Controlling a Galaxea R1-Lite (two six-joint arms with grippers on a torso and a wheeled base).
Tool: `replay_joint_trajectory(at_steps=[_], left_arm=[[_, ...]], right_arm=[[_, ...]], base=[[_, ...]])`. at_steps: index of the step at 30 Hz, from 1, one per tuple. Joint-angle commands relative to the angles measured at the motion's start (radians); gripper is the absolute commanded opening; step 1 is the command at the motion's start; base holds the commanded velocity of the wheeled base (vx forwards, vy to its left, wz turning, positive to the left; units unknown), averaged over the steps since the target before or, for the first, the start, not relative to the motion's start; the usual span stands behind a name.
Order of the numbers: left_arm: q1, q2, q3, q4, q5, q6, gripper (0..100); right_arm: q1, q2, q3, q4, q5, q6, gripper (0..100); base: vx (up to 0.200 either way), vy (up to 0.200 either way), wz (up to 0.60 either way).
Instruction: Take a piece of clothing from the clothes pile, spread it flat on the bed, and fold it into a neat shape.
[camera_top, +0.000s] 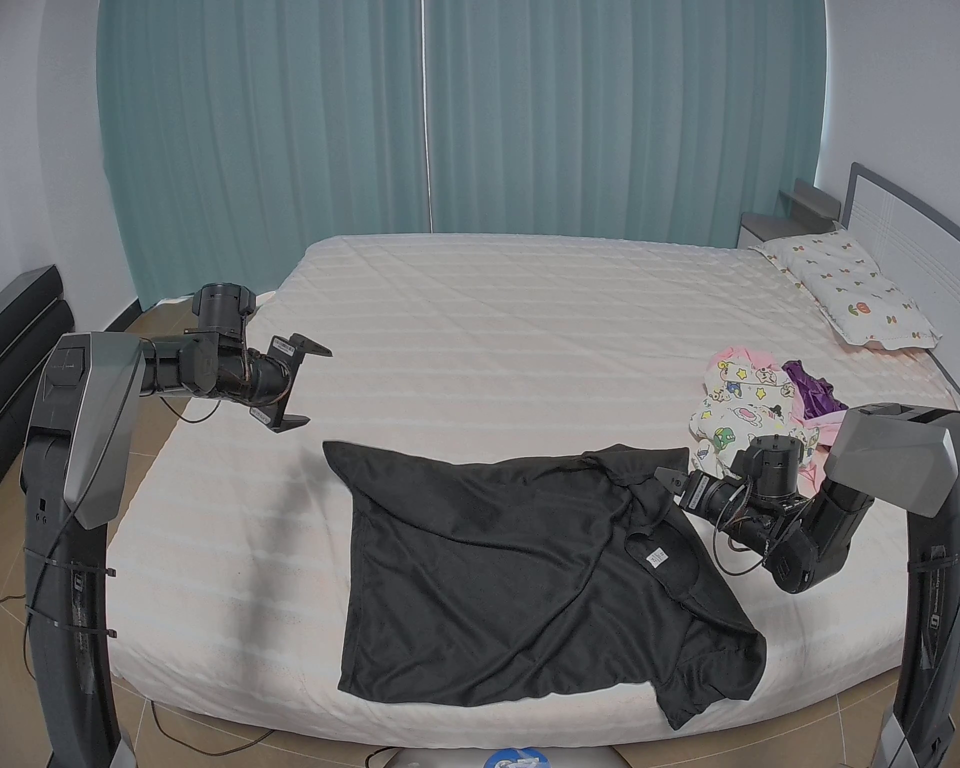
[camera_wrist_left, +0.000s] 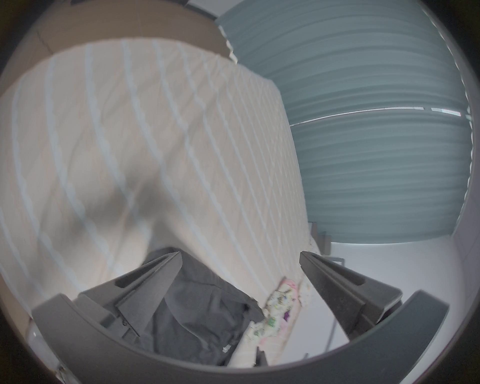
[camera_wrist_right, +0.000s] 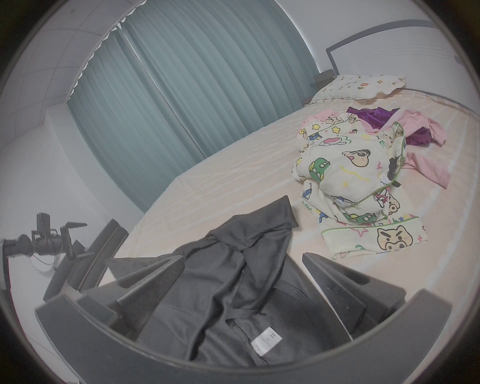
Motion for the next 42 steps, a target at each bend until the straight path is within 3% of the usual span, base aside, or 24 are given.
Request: replay_joint_trajectory(at_steps=[1, 8, 13, 18, 22, 24, 27, 30, 37, 39, 42], left_arm=[[0.008, 0.018, 0.000, 0.007, 0.014, 0.017, 100], [0.016, 0.015, 0.000, 0.009, 0.018, 0.017, 100], [0.020, -0.026, 0.012, 0.087, 0.015, 0.013, 100], [0.020, -0.123, 0.150, 0.099, 0.012, 0.013, 100], [0.013, -0.239, 0.405, -0.073, 0.008, 0.013, 100], [0.004, -0.307, 0.598, -0.274, -0.005, 0.013, 100], [-0.010, -0.362, 0.765, -0.450, -0.014, -0.004, 100], [-0.042, -0.411, 0.939, -0.593, -0.012, -0.006, 100], [-0.067, -0.466, 1.153, -0.784, -0.012, -0.107, 100], [-0.069, -0.449, 1.203, -0.880, -0.012, -0.108, 100], [-0.078, -0.385, 1.244, -1.010, -0.008, -0.107, 100]], right_arm=[[0.003, 0.038, 0.002, 0.053, -0.019, -0.056, 100], [0.001, 0.049, -0.024, 0.046, -0.045, -0.092, 100], [0.003, 0.029, -0.028, 0.062, -0.048, -0.102, 100], [0.030, 0.045, -0.093, 0.137, -0.091, -0.098, 100], [0.050, 0.065, -0.142, 0.165, -0.106, -0.094, 100], [0.049, 0.081, -0.183, 0.195, -0.116, -0.089, 100], [0.044, 0.084, -0.225, 0.254, -0.116, -0.068, 100], [0.044, 0.073, -0.294, 0.336, -0.114, 0.053, 100], [-0.016, 0.067, -0.544, 0.600, -0.105, 0.354, 100], [-0.031, 0.070, -0.561, 0.654, -0.116, 0.359, 100], [-0.065, 0.056, -0.525, 0.655, -0.114, 0.294, 100]], base=[[0.000, 0.000, 0.00], [0.000, 0.000, 0.00], [0.000, 0.000, 0.00], [0.000, 0.000, 0.00], [0.000, 0.000, 0.00], [0.000, 0.000, 0.00], [0.000, 0.000, 0.00], [0.000, 0.000, 0.00], [0.000, 0.000, 0.00], [0.000, 0.000, 0.00], [0.000, 0.000, 0.00]])
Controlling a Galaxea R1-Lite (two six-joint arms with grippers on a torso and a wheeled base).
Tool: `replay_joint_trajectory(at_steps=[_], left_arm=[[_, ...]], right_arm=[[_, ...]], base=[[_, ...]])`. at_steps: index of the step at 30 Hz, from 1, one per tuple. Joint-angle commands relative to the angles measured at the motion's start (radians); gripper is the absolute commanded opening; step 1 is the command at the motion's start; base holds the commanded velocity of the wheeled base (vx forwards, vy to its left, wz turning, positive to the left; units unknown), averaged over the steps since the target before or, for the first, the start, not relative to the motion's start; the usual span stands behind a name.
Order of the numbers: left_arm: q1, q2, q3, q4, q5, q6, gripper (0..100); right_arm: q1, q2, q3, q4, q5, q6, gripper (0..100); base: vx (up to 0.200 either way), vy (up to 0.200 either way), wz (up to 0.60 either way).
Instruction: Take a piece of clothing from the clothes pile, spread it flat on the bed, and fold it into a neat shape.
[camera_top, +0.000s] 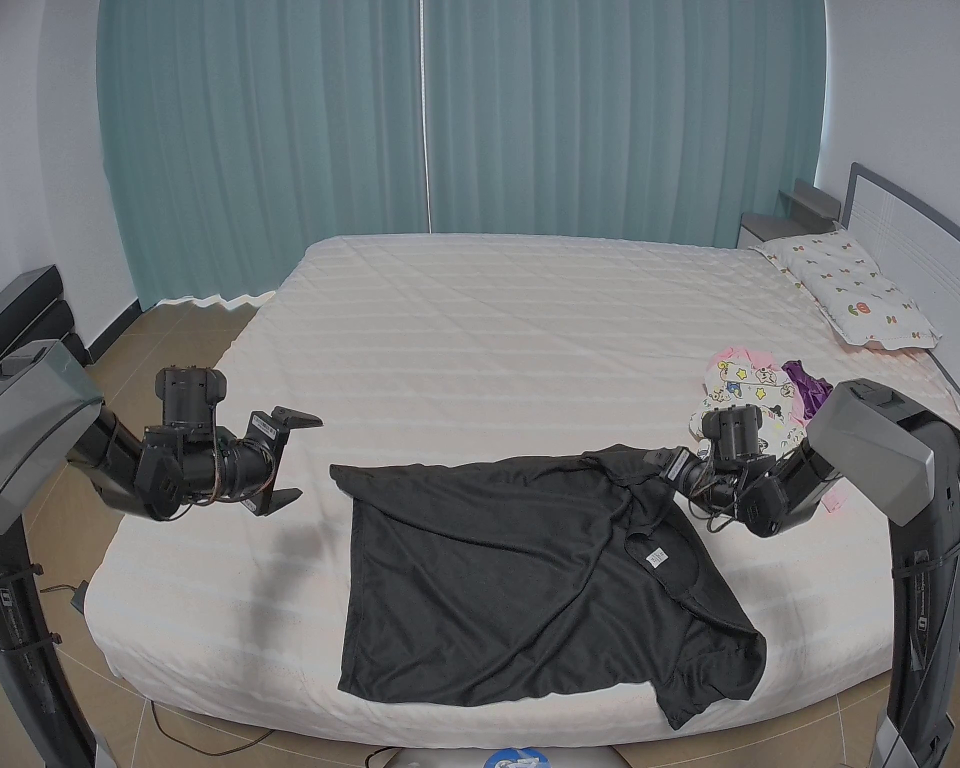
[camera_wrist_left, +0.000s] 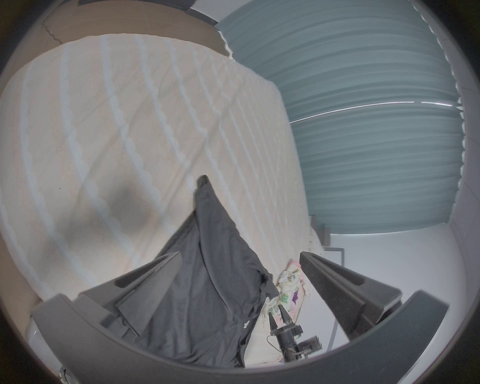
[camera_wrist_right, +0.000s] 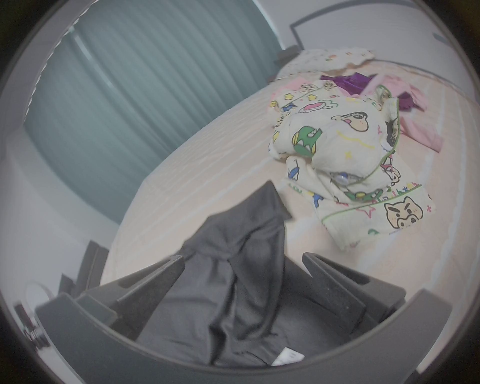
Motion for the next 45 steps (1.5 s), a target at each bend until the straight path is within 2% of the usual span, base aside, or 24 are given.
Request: replay_joint_trajectory(at_steps=[1, 7, 11, 15, 19, 27, 29, 30, 34, 38, 42, 45], left_arm=[[-0.037, -0.006, 0.194, -0.229, 0.001, -0.037, 100], [-0.039, -0.007, 0.234, -0.265, -0.006, -0.038, 100], [-0.039, -0.006, 0.249, -0.268, -0.006, -0.037, 100], [-0.039, -0.003, 0.252, -0.268, -0.006, -0.037, 100], [-0.039, -0.003, 0.258, -0.268, -0.006, -0.037, 100], [-0.039, 0.000, 0.258, -0.268, -0.006, -0.037, 100], [-0.039, 0.000, 0.258, -0.268, -0.006, -0.037, 100], [-0.039, 0.002, 0.258, -0.268, -0.006, -0.037, 100], [-0.039, 0.002, 0.258, -0.268, -0.006, -0.037, 100], [-0.039, 0.006, 0.258, -0.268, -0.006, -0.037, 100], [-0.039, 0.006, 0.258, -0.268, -0.006, -0.037, 100], [-0.039, 0.008, 0.257, -0.268, -0.006, -0.037, 100]], right_arm=[[-0.079, -0.021, -0.056, 0.103, 0.000, 0.015, 100], [-0.151, -0.026, -0.033, 0.097, -0.001, -0.001, 100], [-0.156, 0.000, -0.004, 0.103, 0.000, 0.016, 100], [-0.145, 0.049, -0.008, 0.095, 0.005, 0.093, 100], [-0.164, 0.101, -0.060, 0.101, -0.009, 0.099, 100], [-0.329, 0.189, -0.218, 0.103, -0.047, 0.096, 100], [-0.329, 0.189, -0.218, 0.103, -0.047, 0.096, 100], [-0.401, 0.223, -0.283, 0.100, -0.073, 0.090, 100], [-0.477, 0.243, -0.344, 0.078, -0.095, 0.059, 100], [-0.536, 0.223, -0.352, -0.084, -0.107, 0.025, 100], [-0.541, 0.152, -0.281, -0.142, -0.084, -0.021, 100], [-0.506, 0.054, -0.137, -0.165, 0.000, -0.047, 100]], base=[[0.000, 0.000, 0.00], [0.000, 0.000, 0.00], [0.000, 0.000, 0.00], [0.000, 0.000, 0.00], [0.000, 0.000, 0.00], [0.000, 0.000, 0.00], [0.000, 0.000, 0.00], [0.000, 0.000, 0.00], [0.000, 0.000, 0.00], [0.000, 0.000, 0.00], [0.000, 0.000, 0.00], [0.000, 0.000, 0.00]])
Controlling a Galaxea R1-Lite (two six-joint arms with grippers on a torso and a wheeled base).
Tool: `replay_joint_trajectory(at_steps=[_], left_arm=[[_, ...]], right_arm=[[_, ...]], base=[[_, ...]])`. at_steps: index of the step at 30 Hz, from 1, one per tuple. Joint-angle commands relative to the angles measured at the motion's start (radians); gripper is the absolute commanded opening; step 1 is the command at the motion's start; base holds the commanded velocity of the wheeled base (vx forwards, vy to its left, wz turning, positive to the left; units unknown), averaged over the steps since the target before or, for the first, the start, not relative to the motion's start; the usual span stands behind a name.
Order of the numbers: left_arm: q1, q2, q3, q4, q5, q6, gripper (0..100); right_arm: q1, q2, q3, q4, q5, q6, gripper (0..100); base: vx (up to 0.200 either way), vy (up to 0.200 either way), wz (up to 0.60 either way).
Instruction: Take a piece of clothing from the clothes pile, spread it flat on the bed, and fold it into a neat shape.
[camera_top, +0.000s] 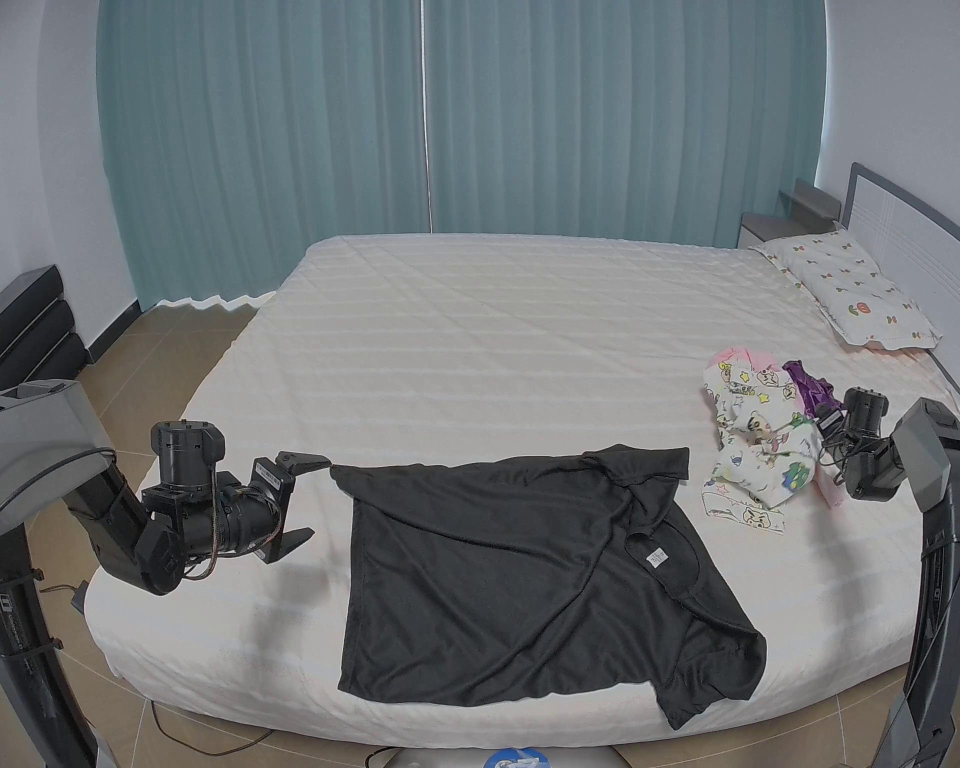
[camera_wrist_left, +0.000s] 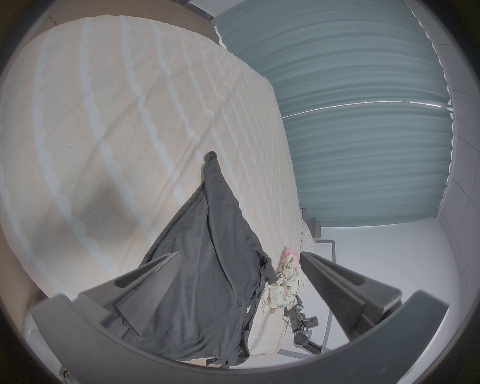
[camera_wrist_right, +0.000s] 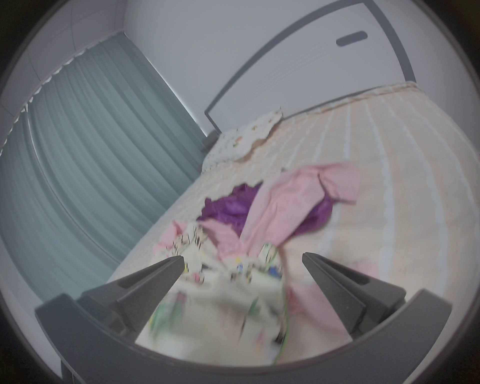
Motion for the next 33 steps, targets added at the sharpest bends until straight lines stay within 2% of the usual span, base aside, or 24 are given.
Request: replay_joint_trajectory(at_steps=[1, 2, 3, 5, 13, 21, 32, 33], left_arm=[[-0.002, 0.006, 0.000, 0.000, 0.000, 0.000, 100], [-0.002, 0.006, 0.000, 0.000, 0.000, 0.000, 100], [-0.002, 0.006, 0.000, 0.000, 0.000, 0.000, 100], [-0.002, 0.006, 0.000, 0.000, 0.000, 0.000, 100], [-0.006, 0.006, 0.000, 0.000, 0.000, 0.000, 100], [-0.008, 0.007, 0.001, 0.000, 0.000, 0.000, 100], [-0.008, 0.015, 0.004, 0.000, 0.000, 0.001, 100], [-0.008, 0.015, 0.004, 0.000, 0.000, 0.001, 100]], right_arm=[[0.036, -0.173, 0.220, -0.037, 0.119, -0.049, 100], [0.038, -0.178, 0.229, -0.038, 0.125, -0.050, 100], [0.067, -0.250, 0.337, -0.052, 0.195, -0.067, 100], [0.107, -0.302, 0.419, -0.055, 0.235, -0.093, 100], [0.228, -0.291, 0.571, -0.040, 0.238, -0.148, 100], [0.294, -0.136, 0.518, -0.032, 0.155, -0.150, 100], [0.289, -0.035, 0.320, 0.086, 0.125, -0.125, 100], [0.289, -0.032, 0.309, 0.088, 0.125, -0.125, 0]], base=[[0.000, 0.000, 0.00], [0.000, 0.000, 0.00], [0.000, 0.000, 0.00], [0.000, 0.000, 0.00], [0.000, 0.000, 0.00], [0.000, 0.000, 0.00], [0.000, 0.000, 0.00], [0.000, 0.000, 0.00]])
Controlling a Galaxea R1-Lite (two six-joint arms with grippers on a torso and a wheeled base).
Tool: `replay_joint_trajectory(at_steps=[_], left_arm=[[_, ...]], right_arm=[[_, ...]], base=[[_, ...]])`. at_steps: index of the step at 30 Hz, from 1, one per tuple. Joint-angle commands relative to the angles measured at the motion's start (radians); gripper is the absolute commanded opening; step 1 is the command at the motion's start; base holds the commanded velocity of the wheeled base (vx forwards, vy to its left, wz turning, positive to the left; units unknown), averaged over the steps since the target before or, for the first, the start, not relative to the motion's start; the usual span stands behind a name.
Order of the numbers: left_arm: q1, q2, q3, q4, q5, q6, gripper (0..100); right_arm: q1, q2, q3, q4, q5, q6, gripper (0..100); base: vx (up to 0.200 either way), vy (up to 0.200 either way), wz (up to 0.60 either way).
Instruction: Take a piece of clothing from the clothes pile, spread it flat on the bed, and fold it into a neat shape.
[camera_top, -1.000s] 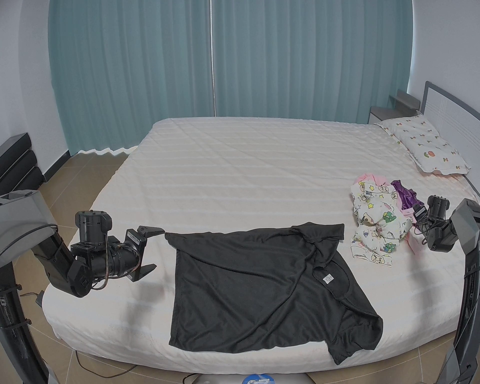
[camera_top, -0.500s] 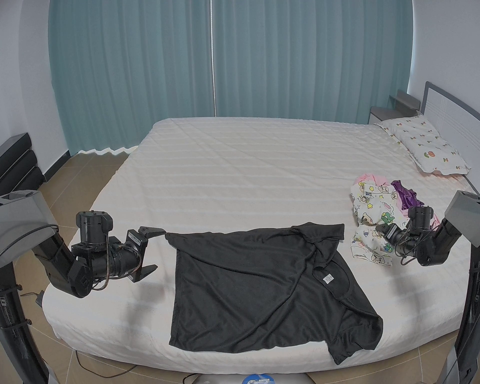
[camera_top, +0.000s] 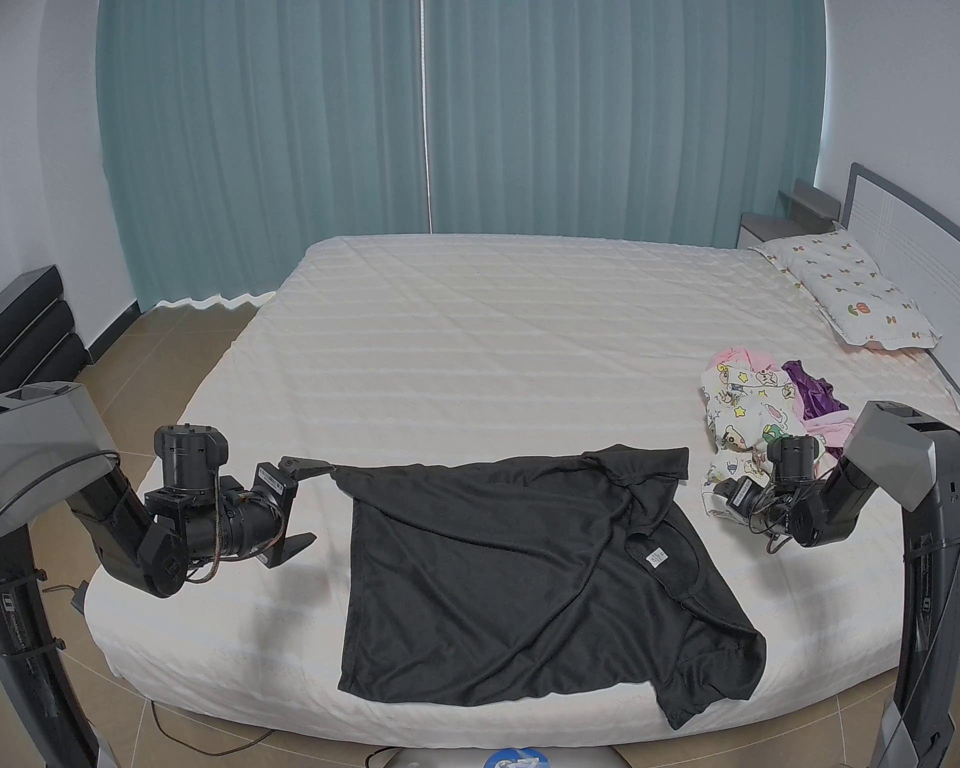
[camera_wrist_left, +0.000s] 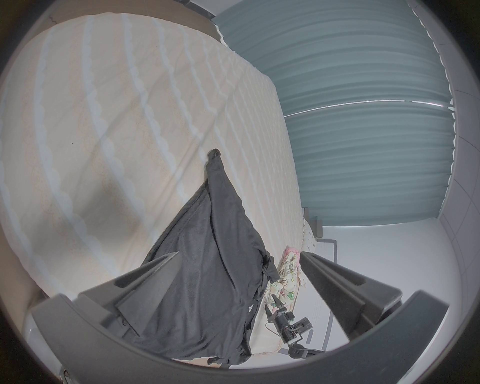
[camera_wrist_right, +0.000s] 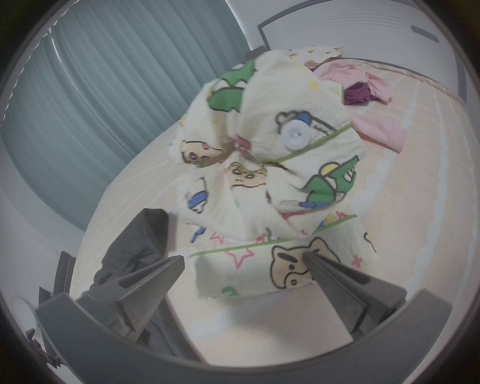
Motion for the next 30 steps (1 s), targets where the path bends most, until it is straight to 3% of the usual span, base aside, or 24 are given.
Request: replay_joint_trajectory(at_steps=[1, 8, 15, 25, 27, 28, 30], left_arm=[[0.000, 0.005, 0.002, 0.000, 0.000, 0.000, 100], [0.000, 0.005, 0.002, 0.000, 0.002, 0.000, 100], [0.000, 0.005, 0.002, 0.000, 0.000, 0.000, 100], [0.000, 0.005, 0.002, 0.000, 0.000, -0.002, 100], [0.000, 0.005, 0.002, 0.000, 0.000, -0.002, 100], [0.000, 0.005, 0.002, 0.000, 0.000, -0.002, 100], [0.000, 0.005, 0.002, 0.000, 0.000, -0.002, 100]], right_arm=[[-0.004, 0.060, -0.085, 0.023, -0.007, 0.010, 0], [-0.024, 0.056, -0.095, 0.003, -0.038, 0.012, 0], [-0.111, -0.035, -0.053, -0.036, -0.039, 0.030, 0], [-0.387, -0.109, -0.072, -0.039, 0.003, 0.010, 0], [-0.395, -0.112, -0.075, -0.039, 0.005, 0.010, 0], [-0.470, -0.122, -0.105, -0.043, 0.025, 0.010, 0], [-0.507, -0.119, -0.110, -0.043, 0.030, -0.002, 0]], base=[[0.000, 0.000, 0.00], [0.000, 0.000, 0.00], [0.000, 0.000, 0.00], [0.000, 0.000, 0.00], [0.000, 0.000, 0.00], [0.000, 0.000, 0.00], [0.000, 0.000, 0.00]])
